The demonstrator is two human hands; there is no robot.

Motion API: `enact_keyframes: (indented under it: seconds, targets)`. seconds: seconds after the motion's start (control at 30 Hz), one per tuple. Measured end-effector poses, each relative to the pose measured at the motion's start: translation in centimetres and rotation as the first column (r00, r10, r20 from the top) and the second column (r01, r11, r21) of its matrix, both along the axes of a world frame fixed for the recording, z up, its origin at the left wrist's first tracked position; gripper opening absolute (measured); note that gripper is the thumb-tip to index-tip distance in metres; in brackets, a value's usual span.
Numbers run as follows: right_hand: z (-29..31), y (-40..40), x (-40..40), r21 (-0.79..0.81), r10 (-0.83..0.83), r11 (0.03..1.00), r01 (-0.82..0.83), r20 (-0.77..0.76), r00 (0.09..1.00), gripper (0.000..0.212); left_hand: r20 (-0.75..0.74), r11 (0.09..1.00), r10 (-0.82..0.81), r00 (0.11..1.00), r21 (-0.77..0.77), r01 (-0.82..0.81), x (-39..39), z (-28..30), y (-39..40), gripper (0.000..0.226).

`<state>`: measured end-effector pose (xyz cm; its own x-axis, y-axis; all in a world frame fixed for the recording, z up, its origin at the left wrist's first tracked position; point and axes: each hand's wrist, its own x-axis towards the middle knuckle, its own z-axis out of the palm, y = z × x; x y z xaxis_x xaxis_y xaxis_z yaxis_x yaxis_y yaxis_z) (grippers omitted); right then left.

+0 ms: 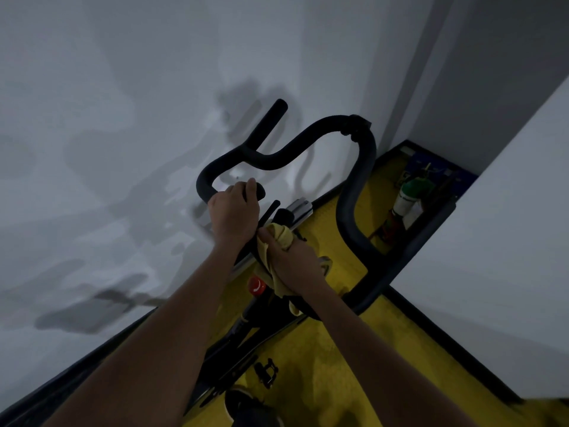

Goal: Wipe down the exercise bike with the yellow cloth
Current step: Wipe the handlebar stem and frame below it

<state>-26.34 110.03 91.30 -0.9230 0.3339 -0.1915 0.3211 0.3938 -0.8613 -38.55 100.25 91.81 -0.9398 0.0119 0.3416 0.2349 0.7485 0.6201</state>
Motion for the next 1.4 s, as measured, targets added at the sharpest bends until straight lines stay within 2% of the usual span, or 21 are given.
enact_keyframes:
  seconds: [0.2,0.73,0.9,0.97,1.07,1.2,1.27,1.33,1.4]
  targets:
    - [0.1,0.1,0.2,0.070,0.007,0.998,-0.008,0.019,1.000,0.065,0.008,1.000,-0.007,1.000,0.002,0.007,0.0,-0.1,0.2,0.043]
    - [0.1,0.3,-0.1,0.016,0.021,1.000,-0.021,-0.002,1.000,0.065,0.030,0.999,-0.017,0.999,0.030,0.016,0.3,0.4,0.2,0.040]
    - [-0.3,0.9,0.4,0.074,0.162,0.983,-0.165,0.049,0.986,0.064,0.038,0.999,-0.014,0.999,0.039,0.013,0.6,0.6,0.2,0.039]
    - [-0.9,1.6,1.6,0.115,0.259,0.957,-0.266,0.075,0.963,0.063,0.046,0.999,-0.017,0.999,0.046,0.015,0.7,0.7,0.2,0.039]
    - [-1.1,2.8,4.2,0.336,0.340,0.868,-0.364,0.133,0.931,0.063,0.053,0.999,-0.015,0.999,0.050,0.012,0.4,0.5,0.1,0.044]
    - [-1.2,4.2,7.1,0.637,0.377,0.668,-0.384,0.155,0.913,0.065,0.031,0.999,-0.025,0.999,0.023,0.024,0.3,0.4,0.1,0.048]
    - [-1.1,4.2,7.3,0.694,0.372,0.613,-0.377,0.166,0.913,0.071,0.023,1.000,-0.020,1.000,0.017,0.019,0.1,0.3,0.1,0.049]
    - [-0.6,3.7,6.6,0.621,0.340,0.691,-0.371,0.174,0.924,0.073,0.027,1.000,-0.006,1.000,0.019,0.005,-0.1,0.0,0.1,0.048]
    - [-0.4,2.9,4.8,0.383,0.325,0.849,-0.363,0.163,0.932,0.063,0.048,1.000,-0.002,0.999,0.022,0.001,-0.3,-0.3,0.0,0.045]
